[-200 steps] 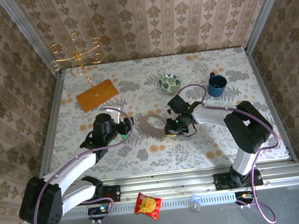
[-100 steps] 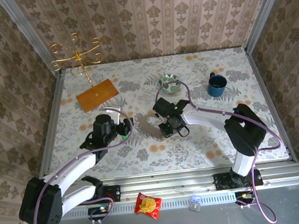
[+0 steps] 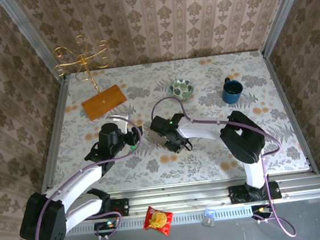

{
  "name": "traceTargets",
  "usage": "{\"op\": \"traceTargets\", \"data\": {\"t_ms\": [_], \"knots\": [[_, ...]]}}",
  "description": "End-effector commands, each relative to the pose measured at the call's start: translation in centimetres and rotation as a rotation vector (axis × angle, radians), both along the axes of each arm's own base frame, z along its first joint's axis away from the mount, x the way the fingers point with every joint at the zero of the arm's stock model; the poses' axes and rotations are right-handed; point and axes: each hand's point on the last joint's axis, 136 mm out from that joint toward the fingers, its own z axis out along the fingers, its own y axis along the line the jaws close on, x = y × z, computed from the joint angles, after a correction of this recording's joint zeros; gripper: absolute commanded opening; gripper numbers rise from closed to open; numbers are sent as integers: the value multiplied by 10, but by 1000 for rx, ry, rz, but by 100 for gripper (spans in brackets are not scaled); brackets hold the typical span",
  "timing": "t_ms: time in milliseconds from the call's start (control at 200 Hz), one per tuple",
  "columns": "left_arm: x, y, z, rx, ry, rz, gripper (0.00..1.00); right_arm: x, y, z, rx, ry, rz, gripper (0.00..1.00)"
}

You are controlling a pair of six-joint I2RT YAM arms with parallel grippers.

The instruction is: Put the keys on the keyring

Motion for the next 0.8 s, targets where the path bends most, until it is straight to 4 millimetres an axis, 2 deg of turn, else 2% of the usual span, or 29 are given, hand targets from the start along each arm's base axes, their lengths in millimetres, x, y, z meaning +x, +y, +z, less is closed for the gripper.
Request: {"op": "traceTargets", "data": {"t_ms": [0, 185, 370, 630, 795], "knots": [[2, 5, 3, -1, -17, 17, 64, 2, -5, -1, -76, -9, 36, 27], [2, 5, 3, -1, -16, 17, 63, -1, 1, -4, -57, 20, 51, 30], [2, 5, 3, -1, -18, 18, 63, 0, -6, -8, -100, 10, 51, 29], [3, 6, 5, 0, -24, 24, 63, 5, -7, -9, -116, -12, 54, 22], [3, 10, 9, 5, -39, 40, 62, 6, -3, -4, -98, -20, 55, 11]]}}
